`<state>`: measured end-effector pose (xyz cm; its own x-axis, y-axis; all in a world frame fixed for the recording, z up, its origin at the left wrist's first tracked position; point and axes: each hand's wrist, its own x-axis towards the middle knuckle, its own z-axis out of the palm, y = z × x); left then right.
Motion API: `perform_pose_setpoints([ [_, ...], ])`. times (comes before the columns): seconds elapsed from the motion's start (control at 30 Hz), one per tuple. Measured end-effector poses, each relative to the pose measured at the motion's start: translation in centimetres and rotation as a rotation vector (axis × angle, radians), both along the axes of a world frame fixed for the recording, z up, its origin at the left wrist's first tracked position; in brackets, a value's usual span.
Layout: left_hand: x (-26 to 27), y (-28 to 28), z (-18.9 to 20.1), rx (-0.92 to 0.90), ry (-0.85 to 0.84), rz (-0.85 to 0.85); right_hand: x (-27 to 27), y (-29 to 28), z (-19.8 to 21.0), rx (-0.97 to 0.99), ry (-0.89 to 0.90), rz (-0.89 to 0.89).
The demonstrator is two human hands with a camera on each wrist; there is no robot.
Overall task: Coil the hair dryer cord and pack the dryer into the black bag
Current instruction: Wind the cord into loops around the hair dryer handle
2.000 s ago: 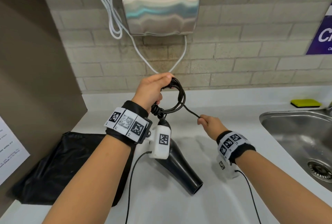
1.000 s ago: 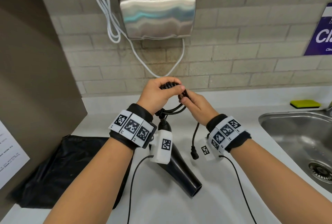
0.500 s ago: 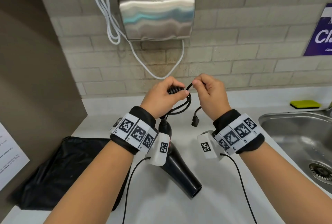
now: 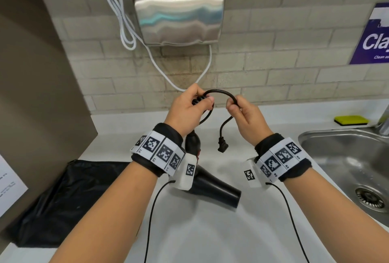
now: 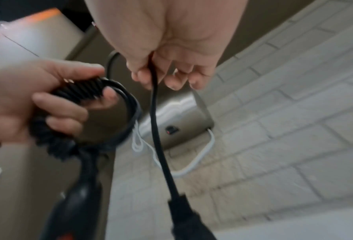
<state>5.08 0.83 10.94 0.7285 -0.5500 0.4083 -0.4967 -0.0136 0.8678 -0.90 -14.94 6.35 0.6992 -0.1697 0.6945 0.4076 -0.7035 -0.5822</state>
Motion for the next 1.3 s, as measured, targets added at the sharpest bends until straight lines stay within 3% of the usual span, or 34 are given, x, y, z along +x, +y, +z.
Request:
perform_pose_setpoints([
  [0.27,0.5,1.0,0.5,-0.175,0.111,0.011,0.4,-2.0,-4.6,0.053,0.434,-0.096],
  [0.4,0.7,1.3,0.0,-0.099,0.054,0.038,0.6,-2.6,-5.5,0.005,0.498,-0.186],
  [0.57,1.2,1.2,0.2,-0.169,0.185,0.046,0.4,-0.7,-2.7,0.301,0.201,-0.099],
  [0.67,1.2,1.0,0.3,-0.155,0.202,0.048,-0.2,1.3,0.2,0.486,-0.029,0.104],
  [0.77,1.1,0.9,0.3,-0.141,0.195,0.051,-1.0,2.6,2.5,0.573,-0.116,0.319],
  [0.87,1.1,0.9,0.4,-0.127,0.185,0.060,-0.9,3.2,3.2,0.480,-0.066,0.377],
  [1.03,1.1,1.1,0.4,-0.188,0.242,0.037,0.0,3.4,2.5,0.119,-0.109,0.054],
  [1.17,1.1,1.0,0.4,-0.172,0.221,0.051,0.3,3.3,2.1,-0.022,-0.126,0.001],
  [1.3,0.9,1.0,0.4,-0.108,0.213,-0.058,1.2,3.5,1.3,-0.139,-0.141,-0.089],
])
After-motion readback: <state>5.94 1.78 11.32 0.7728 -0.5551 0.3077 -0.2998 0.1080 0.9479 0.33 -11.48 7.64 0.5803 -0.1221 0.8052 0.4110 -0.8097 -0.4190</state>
